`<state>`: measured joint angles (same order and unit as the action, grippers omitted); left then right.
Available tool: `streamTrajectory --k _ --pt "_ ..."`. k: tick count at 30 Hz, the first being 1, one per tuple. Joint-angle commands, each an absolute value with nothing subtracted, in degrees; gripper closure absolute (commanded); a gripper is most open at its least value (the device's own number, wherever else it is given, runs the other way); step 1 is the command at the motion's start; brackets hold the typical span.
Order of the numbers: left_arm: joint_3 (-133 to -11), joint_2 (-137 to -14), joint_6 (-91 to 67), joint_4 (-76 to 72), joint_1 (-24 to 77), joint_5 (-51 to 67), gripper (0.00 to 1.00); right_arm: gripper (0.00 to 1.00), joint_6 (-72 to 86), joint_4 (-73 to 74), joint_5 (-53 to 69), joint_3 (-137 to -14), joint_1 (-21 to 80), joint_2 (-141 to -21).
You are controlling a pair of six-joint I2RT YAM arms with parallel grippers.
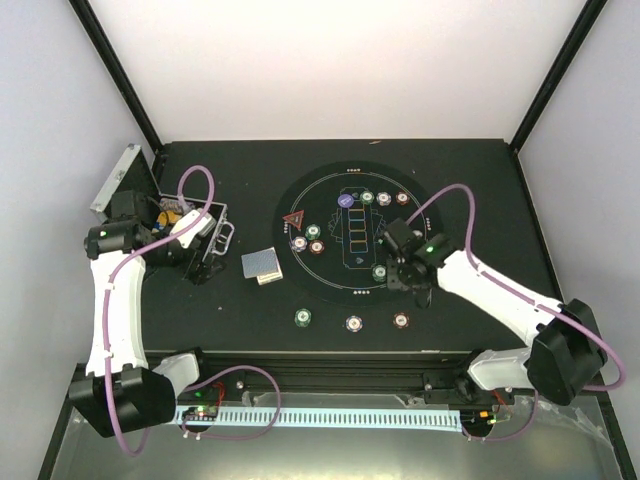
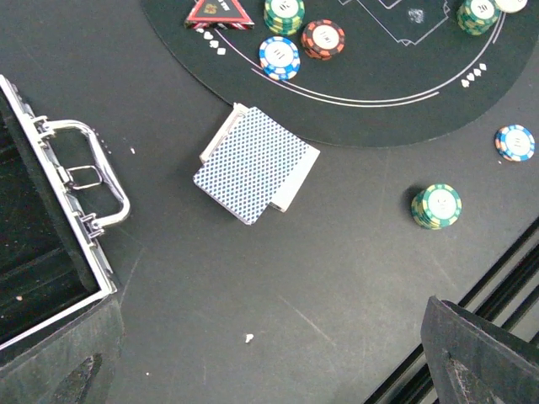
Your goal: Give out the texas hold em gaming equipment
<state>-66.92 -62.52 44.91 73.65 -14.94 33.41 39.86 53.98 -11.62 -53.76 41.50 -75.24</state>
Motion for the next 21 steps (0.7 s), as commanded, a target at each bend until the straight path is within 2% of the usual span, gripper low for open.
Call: streamTrajectory --k 1,10,21 --pt "-68.1 -63.6 49.1 77.3 -15.4 34.9 0.01 0.8 33.2 55.6 -13.3 -57.6 33.3 -75.2" --pt "-68.8 -64.7 51.1 78.0 -15.4 34.5 0.01 0.81 27.8 47.4 -9.4 -58.9 21.0 -87.2" --pt "-67.0 -65.9 57.8 78.1 -15.4 31.1 0.01 0.82 25.8 40.3 -6.1 -63.6 16.2 -101.3"
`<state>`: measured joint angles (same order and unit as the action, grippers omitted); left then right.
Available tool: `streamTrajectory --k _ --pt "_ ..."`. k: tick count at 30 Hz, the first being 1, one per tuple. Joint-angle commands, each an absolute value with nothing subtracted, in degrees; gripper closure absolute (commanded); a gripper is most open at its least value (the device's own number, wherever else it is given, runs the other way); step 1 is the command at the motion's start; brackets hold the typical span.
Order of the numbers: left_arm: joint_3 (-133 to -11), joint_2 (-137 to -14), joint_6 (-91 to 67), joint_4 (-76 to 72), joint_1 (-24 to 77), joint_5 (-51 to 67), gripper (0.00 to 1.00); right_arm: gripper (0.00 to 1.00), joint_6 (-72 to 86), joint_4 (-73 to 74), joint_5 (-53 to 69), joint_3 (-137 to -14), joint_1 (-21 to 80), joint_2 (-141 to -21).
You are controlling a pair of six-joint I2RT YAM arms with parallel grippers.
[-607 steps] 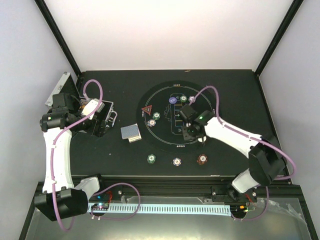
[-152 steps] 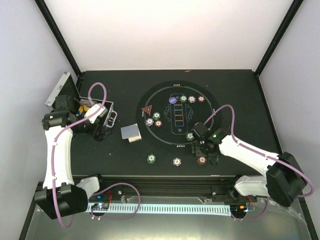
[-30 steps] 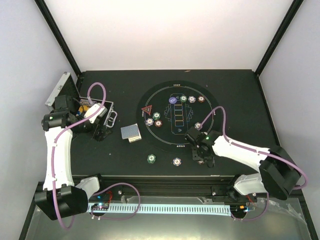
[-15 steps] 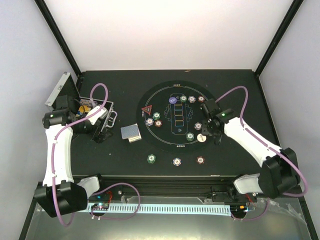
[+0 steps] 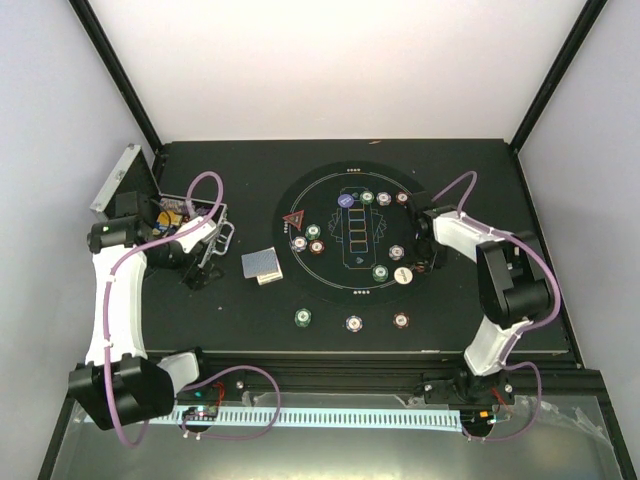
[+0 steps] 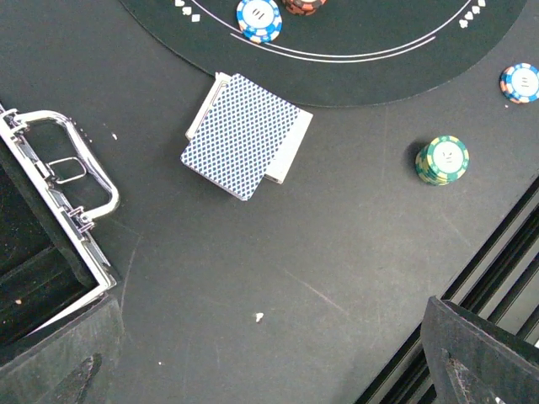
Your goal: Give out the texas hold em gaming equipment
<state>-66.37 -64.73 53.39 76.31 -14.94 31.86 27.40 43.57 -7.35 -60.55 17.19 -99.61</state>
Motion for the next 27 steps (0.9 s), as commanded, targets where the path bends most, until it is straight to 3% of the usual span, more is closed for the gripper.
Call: streamTrajectory --k 1,9,10,12,17,27 --pt "-67.4 -66.5 58.1 78.4 -15.4 31.2 0.01 0.82 25.8 40.1 -5.9 -64.0 16.1 -101.9" --pt "-66.8 -70.0 64.4 81.0 -15.3 35.6 0.01 0.81 25.3 39.4 -6.3 -64.8 15.8 -105.2" --pt "-66.7 -69.8 65.3 80.9 -15.4 35.6 0.01 0.77 25.1 39.3 -6.4 -64.4 15.7 -105.2" --pt "-65.3 -69.4 65.9 78.3 -15.3 35.5 0.01 0.6 24.9 39.3 -6.7 -64.1 15.7 -104.8" --pt "-62.6 -69.6 65.7 72.3 -12.0 32.4 0.01 0.33 24.5 39.8 -5.8 -64.0 15.8 -99.2" --pt "-63.9 -83.1 67.6 64.3 -3.4 25.4 0.01 0.0 26.5 43.6 -3.8 -62.3 18.9 -79.6"
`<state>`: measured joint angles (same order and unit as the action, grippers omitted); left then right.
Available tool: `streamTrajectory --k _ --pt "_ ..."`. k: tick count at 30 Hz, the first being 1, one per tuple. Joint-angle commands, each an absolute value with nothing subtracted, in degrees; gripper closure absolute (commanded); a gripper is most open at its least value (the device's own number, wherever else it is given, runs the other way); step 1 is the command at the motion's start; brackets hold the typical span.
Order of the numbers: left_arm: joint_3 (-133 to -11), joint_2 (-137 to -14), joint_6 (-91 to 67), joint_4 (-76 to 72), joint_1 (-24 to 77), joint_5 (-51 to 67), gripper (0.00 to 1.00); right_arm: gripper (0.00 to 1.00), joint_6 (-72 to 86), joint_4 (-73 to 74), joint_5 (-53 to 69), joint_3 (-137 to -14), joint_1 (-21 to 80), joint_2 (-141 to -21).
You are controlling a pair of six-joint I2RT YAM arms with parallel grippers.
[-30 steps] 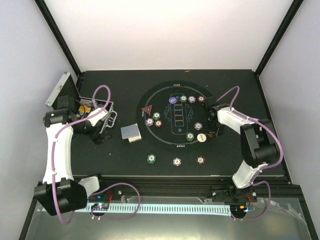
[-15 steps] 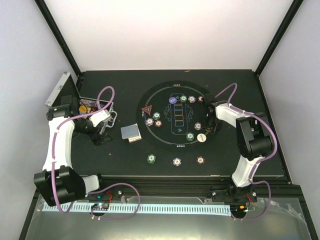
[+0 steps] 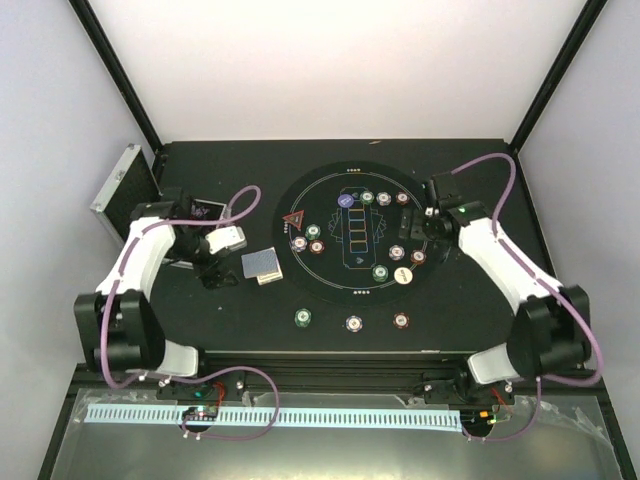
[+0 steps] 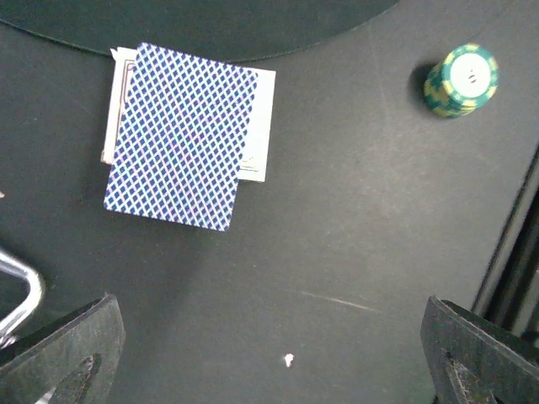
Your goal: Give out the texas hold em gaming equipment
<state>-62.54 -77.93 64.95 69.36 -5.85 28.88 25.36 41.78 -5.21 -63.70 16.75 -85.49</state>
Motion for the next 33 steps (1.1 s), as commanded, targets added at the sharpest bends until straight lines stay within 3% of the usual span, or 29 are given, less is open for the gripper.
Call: streamTrajectory --k 1,8,15,33 --pt "-63.9 -84.4 67.4 63.3 -2.6 24.8 0.01 0.0 26.9 43.6 -3.4 -61.8 19.9 -78.2" --pt "-60.4 -86.6 65.7 52.4 5.2 16.1 0.01 0.0 28.8 44.0 -3.6 -60.0 28.5 -75.2" --pt "-58.5 -86.7 67.3 49.1 6.6 13.2 0.01 0.0 31.4 41.8 -4.1 -58.0 35.8 -75.3" --pt "-54.2 -88.9 68.2 42.5 8.7 9.2 0.01 0.0 37.0 38.0 -1.6 -53.7 40.0 -69.6"
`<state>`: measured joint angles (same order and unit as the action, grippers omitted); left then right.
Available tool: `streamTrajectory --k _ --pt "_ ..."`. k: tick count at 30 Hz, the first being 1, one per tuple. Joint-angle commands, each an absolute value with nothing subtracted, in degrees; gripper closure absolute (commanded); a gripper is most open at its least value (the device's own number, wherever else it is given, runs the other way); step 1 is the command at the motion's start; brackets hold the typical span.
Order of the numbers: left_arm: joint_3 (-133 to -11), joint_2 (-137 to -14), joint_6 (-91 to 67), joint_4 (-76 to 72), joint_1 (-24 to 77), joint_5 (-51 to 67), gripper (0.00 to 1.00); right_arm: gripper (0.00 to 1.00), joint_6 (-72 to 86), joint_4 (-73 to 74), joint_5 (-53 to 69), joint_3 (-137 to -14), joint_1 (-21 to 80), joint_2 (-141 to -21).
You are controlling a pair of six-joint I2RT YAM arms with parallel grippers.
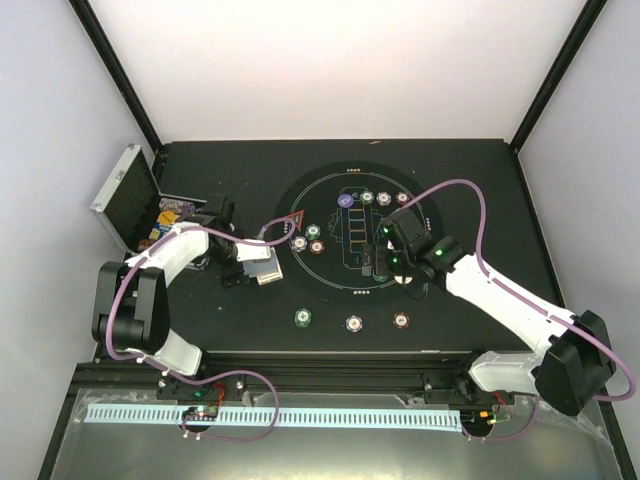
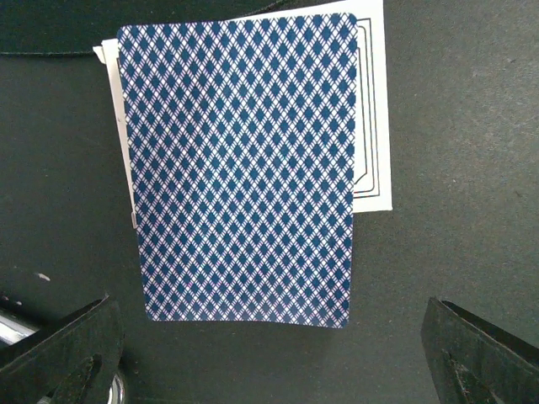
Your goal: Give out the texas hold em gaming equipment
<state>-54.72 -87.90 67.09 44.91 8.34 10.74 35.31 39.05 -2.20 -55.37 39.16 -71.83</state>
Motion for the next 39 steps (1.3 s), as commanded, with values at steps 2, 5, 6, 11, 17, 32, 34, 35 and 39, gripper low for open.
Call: streamTrajectory --k 2,5,6,11,17,32,34,35,39 --pt "-54.5 -89.5 67.8 42.3 8.7 9.3 0.01 0.0 37.5 37.8 -1.4 -53.4 40.2 -68.7" --pt "-55.0 -90.4 67.3 42.0 8.7 9.4 0.01 0.0 37.6 38.2 -1.1 -53.5 40.5 -68.5" --pt "-55.0 -90.6 67.3 41.7 8.8 9.4 0.01 0.0 37.6 38.3 -1.1 -53.7 40.7 -68.5" --pt "-54.9 -91.5 66.7 41.1 9.1 9.7 0.01 0.0 37.7 38.3 -1.1 -53.9 41.0 -68.9" --pt "-54.0 -92.5 66.7 39.4 9.3 8.8 0.01 0.0 37.6 38.4 -1.2 -54.4 41.4 -69.2" --pt "-54.3 -95.7 66.5 38.7 9.5 7.7 0.01 0.02 37.5 37.9 -0.8 -53.4 41.7 -69.6" --pt "-54.0 -95.6 66.5 38.5 9.5 7.8 0.01 0.03 37.5 37.8 -0.8 -53.2 41.7 -69.7" --pt "-53.9 -95.5 66.5 38.4 9.6 7.8 0.01 0.03 37.5 37.8 -0.7 -53.1 41.8 -69.7" --pt "-53.2 -94.9 66.1 37.5 9.9 7.9 0.01 0.04 37.6 37.6 -0.7 -52.8 41.8 -69.8"
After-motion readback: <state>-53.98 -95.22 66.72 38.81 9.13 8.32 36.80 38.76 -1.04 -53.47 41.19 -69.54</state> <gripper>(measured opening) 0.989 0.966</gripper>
